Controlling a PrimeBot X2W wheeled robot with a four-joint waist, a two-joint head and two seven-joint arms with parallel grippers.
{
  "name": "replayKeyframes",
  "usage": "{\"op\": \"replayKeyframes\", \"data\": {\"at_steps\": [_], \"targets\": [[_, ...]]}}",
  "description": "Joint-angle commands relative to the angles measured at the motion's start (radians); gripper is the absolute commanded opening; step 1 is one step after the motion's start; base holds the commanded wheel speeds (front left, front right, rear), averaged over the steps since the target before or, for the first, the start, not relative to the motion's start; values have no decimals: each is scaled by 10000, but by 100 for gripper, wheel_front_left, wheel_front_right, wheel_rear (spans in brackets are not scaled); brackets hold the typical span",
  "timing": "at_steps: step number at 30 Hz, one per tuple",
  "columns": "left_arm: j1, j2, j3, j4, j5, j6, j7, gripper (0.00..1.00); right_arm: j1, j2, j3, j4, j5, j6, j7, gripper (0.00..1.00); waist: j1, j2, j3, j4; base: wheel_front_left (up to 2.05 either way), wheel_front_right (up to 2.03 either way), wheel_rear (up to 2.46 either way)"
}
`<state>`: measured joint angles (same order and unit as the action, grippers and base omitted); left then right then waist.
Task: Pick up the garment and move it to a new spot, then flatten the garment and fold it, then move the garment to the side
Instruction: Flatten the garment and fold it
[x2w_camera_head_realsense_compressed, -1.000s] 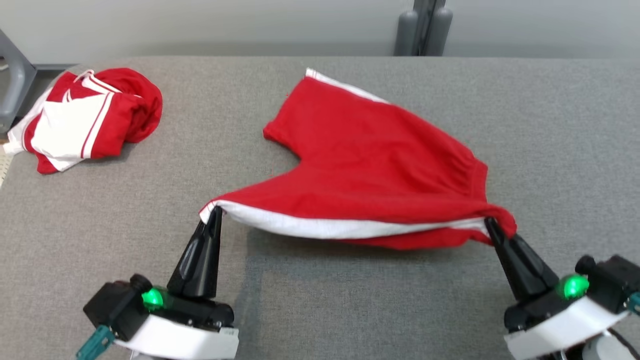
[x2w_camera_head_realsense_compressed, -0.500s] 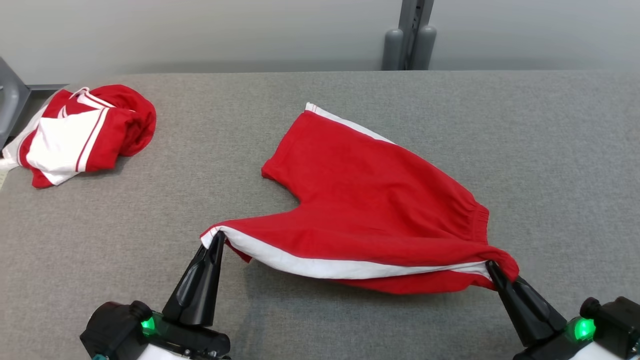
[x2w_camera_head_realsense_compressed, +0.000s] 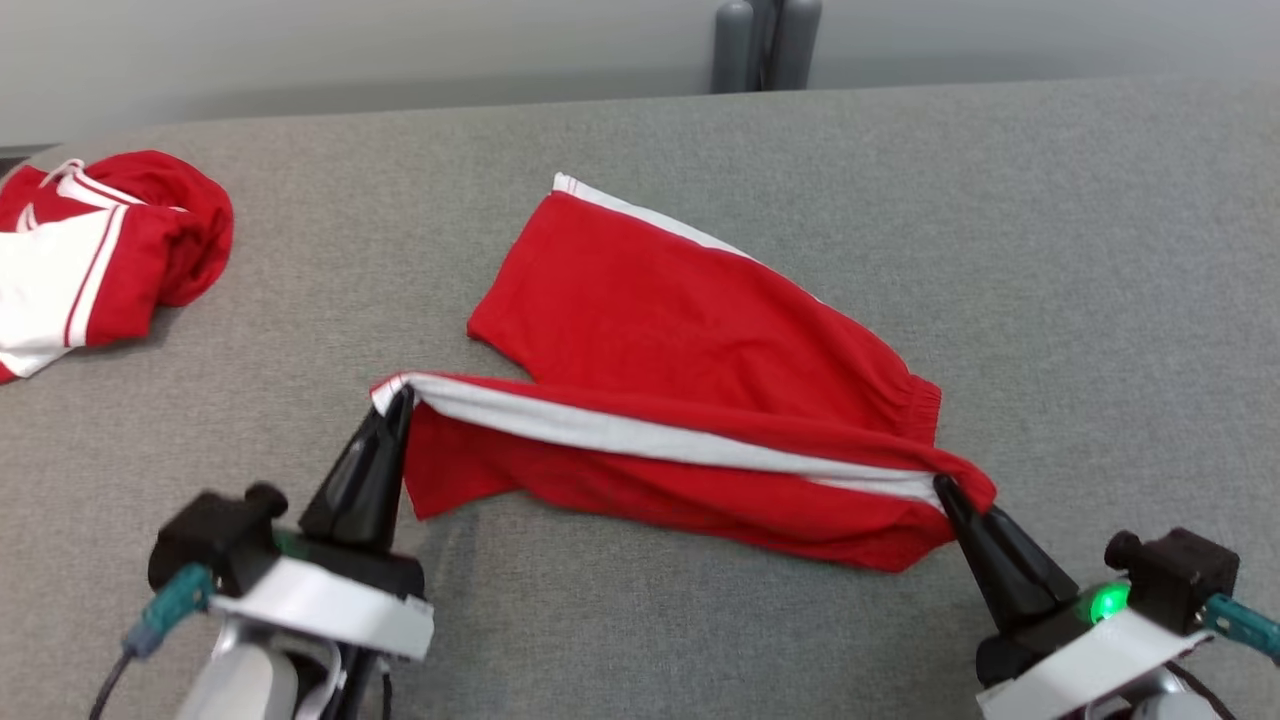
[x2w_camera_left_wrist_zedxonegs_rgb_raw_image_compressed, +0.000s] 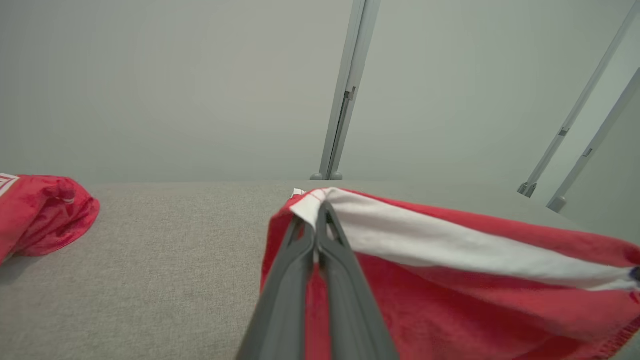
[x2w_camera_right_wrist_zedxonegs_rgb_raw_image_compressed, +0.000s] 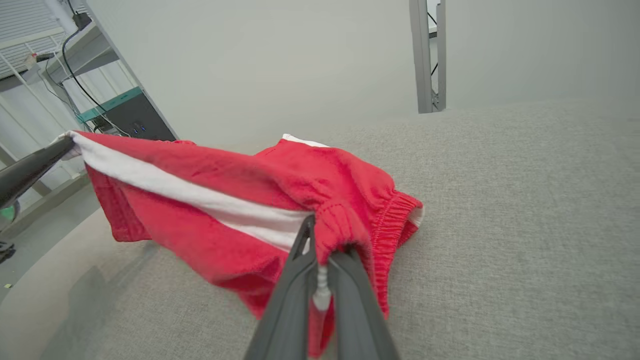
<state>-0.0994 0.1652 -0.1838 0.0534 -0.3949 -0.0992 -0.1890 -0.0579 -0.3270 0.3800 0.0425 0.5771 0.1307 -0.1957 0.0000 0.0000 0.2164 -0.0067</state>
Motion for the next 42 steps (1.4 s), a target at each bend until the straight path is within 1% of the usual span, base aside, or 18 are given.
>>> {"op": "replayKeyframes", "data": {"at_steps": [1,2,3,5,9,17,23,28,30,35,39,41,42], "targets": [[-654,179,-35,422,151,-62,98,0,-366,80,-3,360,79,1,-113,0,0,0,250,-144,0,0,0],[-1009,289,-58,681,213,-84,92,0,-544,162,9,560,127,1,-143,0,0,0,353,-187,0,0,0],[-1009,289,-58,681,213,-84,92,0,-544,162,9,560,127,1,-143,0,0,0,353,-187,0,0,0],[-1683,453,-89,1220,302,-125,129,0,-913,295,95,917,96,1,-213,0,0,0,578,-299,0,0,0],[-3041,747,-211,2253,519,-180,82,0,-1650,727,309,1506,142,1,-322,0,0,0,1111,-606,0,0,0],[-5580,1189,-703,4438,794,-267,277,0,-2859,1565,584,2376,50,1,-538,0,0,0,2154,-1247,0,0,0],[-7083,1560,-1283,5908,827,-294,637,0,-3563,2057,814,2859,51,1,-632,0,0,0,2587,-1682,0,0,0],[-8031,1732,-2104,6653,228,-297,1117,0,-3991,2352,870,3167,-4,1,-665,0,0,0,2756,-1930,0,0,0],[-8331,1827,-2461,6851,-187,-298,1402,0,-4136,2449,887,3249,-30,1,-680,0,0,0,2809,-2017,0,0,0],[-8996,2207,-3237,7143,-1103,-299,2032,0,-4412,2617,997,3428,-8,1,-707,0,0,0,2895,-2203,0,0,0],[-9357,2436,-3686,7356,-1613,-299,2196,0,-4525,2684,1092,3551,20,1,-707,0,0,0,2908,-2311,0,0,0],[-9451,2455,-3896,7448,-1829,-298,2241,0,-4595,2705,1129,3588,4,1,-711,0,0,0,2912,-2346,0,0,0],[-9502,2483,-4002,7496,-1913,-298,2241,0,-4623,2711,1133,3598,-37,1,-709,4,0,0,2913,-2359,0,0,0]]}}
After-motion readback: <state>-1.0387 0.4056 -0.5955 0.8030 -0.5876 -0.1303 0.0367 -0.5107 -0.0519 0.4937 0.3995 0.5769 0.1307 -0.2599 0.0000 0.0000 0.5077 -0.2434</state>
